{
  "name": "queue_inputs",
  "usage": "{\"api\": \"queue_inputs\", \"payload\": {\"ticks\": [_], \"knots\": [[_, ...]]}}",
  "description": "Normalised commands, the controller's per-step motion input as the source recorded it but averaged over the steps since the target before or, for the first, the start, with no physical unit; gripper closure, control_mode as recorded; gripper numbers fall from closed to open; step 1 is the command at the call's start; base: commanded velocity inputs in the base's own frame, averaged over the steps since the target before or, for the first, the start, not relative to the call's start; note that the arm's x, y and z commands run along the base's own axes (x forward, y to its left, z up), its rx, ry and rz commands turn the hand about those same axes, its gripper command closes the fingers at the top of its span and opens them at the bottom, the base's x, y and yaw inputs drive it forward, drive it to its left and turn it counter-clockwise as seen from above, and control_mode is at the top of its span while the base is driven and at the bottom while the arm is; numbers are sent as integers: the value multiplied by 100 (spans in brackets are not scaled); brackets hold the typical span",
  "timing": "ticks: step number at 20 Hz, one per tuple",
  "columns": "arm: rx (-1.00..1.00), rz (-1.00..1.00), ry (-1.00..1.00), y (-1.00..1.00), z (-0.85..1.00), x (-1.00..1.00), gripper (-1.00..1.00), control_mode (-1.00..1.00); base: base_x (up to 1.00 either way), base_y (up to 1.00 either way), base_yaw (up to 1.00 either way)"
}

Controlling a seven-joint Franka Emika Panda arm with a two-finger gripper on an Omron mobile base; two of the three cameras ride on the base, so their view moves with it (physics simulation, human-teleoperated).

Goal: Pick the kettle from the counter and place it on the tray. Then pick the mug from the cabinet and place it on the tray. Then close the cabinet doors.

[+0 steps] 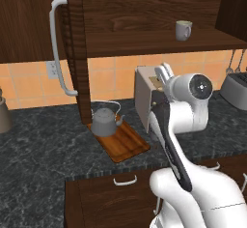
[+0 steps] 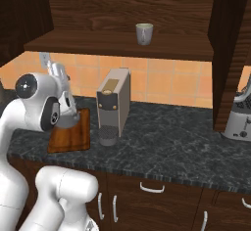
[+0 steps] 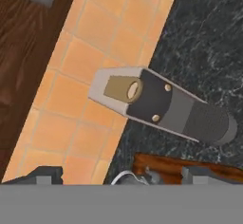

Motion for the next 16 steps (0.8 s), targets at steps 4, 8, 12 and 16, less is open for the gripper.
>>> {"api": "queue_inputs", "payload": {"ticks": [4,8,12,16], "knots": [[-49,33,0,-37,44,-32,-100,-100,0,0,0],[-45,30,1,-38,40,-22,-100,-100,0,0,0],[-45,23,0,-36,35,-14,-100,-100,0,0,0],[-42,15,2,-37,36,0,-100,-100,0,0,0]]}}
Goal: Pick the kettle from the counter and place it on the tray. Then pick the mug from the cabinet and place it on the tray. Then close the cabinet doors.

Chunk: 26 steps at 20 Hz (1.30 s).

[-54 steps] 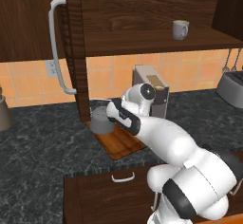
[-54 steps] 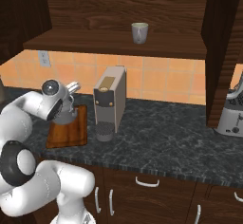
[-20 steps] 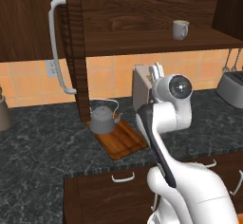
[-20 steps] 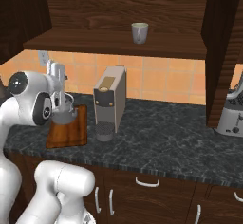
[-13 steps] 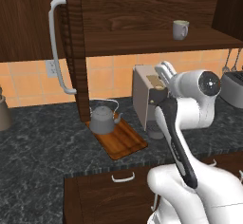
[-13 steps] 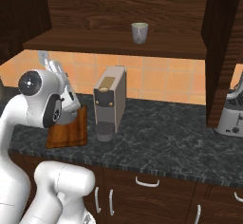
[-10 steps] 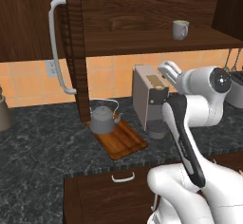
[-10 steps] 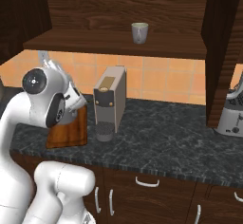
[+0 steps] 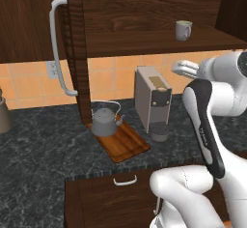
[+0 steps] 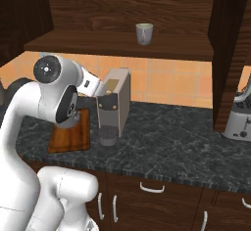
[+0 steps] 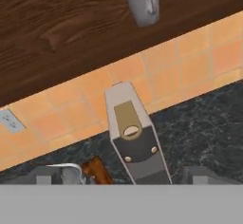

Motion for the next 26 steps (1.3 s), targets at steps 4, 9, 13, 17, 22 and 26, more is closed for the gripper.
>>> {"api": "queue_inputs", "payload": {"ticks": [4,9,13,17,22,26], "knots": [[-40,11,2,-37,38,-4,-100,-100,0,0,0],[-25,8,0,-47,40,1,-100,-100,0,0,0],[-4,5,0,-43,48,21,-100,-100,0,0,0],[0,0,-3,-25,31,39,-100,-100,0,0,0],[2,0,4,-7,28,53,-100,-100,0,0,0],[11,4,12,-1,17,47,-100,-100,0,0,0]]}}
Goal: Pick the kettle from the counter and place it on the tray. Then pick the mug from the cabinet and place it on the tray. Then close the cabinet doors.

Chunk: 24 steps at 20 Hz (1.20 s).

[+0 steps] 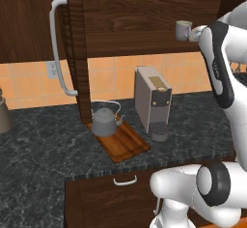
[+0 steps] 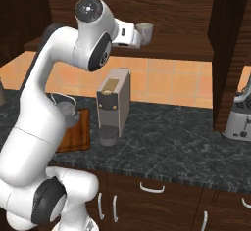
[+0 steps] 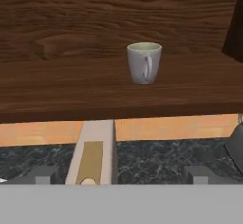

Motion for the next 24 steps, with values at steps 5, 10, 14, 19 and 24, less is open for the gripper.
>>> {"api": "queue_inputs", "payload": {"ticks": [5,10,14,19,24], "knots": [[3,1,0,-22,0,46,-100,-100,0,0,0],[5,0,-1,-8,-19,43,-100,-100,0,0,0],[3,1,0,-11,-27,39,-100,-100,0,0,0],[5,3,-2,-9,-8,42,-100,-100,0,0,0],[12,1,-1,-1,-1,42,-100,-100,0,0,0]]}}
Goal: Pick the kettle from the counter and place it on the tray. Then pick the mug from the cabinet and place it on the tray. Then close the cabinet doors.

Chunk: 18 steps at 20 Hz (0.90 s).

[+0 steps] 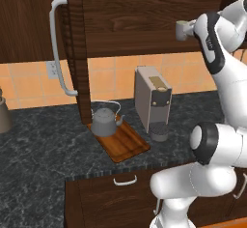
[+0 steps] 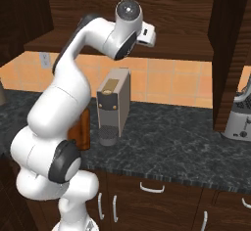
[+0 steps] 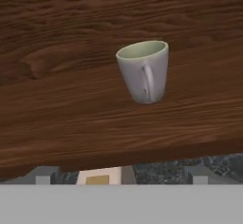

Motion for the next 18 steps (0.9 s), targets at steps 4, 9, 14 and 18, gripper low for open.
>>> {"api": "queue_inputs", "payload": {"ticks": [4,9,14,18], "knots": [[3,0,0,-4,0,52,-100,-100,0,0,0],[0,0,-1,-14,-1,42,-100,-100,0,0,0],[0,0,0,-14,-1,36,-100,-100,0,0,0],[0,0,-1,-5,-4,38,-100,-100,0,0,0]]}}
